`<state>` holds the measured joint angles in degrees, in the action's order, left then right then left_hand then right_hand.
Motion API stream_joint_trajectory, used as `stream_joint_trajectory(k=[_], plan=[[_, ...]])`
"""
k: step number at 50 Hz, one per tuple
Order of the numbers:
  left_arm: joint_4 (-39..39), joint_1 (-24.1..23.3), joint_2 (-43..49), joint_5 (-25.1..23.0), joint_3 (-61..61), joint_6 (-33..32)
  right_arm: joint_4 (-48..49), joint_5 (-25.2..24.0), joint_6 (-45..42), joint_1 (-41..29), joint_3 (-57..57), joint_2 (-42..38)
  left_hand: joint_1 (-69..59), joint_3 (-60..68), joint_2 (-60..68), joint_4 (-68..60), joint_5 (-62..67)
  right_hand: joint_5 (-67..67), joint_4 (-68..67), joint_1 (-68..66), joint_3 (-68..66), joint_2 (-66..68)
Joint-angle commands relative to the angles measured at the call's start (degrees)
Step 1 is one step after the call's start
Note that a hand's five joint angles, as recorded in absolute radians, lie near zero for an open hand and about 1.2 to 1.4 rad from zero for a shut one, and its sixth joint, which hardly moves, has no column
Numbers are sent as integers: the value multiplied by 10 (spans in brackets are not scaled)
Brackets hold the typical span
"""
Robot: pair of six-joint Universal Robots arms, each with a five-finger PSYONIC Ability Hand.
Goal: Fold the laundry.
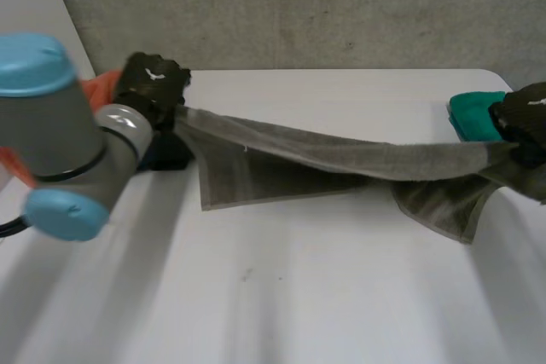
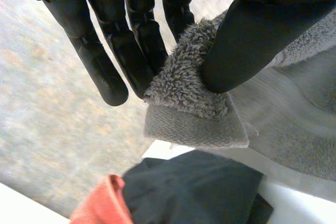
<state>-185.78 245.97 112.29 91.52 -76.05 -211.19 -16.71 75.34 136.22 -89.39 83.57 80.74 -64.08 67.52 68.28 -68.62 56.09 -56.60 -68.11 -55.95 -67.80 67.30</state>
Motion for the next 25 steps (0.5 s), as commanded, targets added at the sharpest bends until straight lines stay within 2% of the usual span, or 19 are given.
stream_joint_trajectory(k=[1,6,10,15,18,19,20,23,25], plan=[[12,21,-93,-5,-85,0,-113,-7,-111,4,-52,0,-159,125,117,-114,139,-134,-119,-241,-122,127],[3,22,-70,-5,-82,0,-92,-10,-123,-3,-64,-49,-159,125,117,-114,139,-134,-119,-241,-122,127],[-38,22,18,3,-7,-2,-15,-4,-96,-8,-109,-114,-159,125,117,-114,139,-134,-119,-241,-122,127],[-88,22,100,2,142,3,127,8,-19,-34,-188,-161,-159,125,117,-114,139,-134,-119,-241,-122,127],[-147,19,132,15,233,5,211,20,12,-43,-220,-169,-159,125,117,-114,139,-134,-119,-241,-122,127],[-166,18,138,21,253,5,270,30,31,-47,-233,-168,-159,125,117,-114,139,-134,-119,-241,-122,127],[-208,16,148,40,292,7,300,36,38,-49,-239,-168,-159,125,117,-114,139,-134,-119,-241,-122,127],[-263,13,150,72,332,12,403,56,60,-54,-256,-164,-159,125,117,-114,139,-134,-119,-241,-122,127],[-279,12,146,82,335,18,435,56,66,-54,-257,-159,-159,125,117,-114,139,-134,-119,-241,-122,127]])
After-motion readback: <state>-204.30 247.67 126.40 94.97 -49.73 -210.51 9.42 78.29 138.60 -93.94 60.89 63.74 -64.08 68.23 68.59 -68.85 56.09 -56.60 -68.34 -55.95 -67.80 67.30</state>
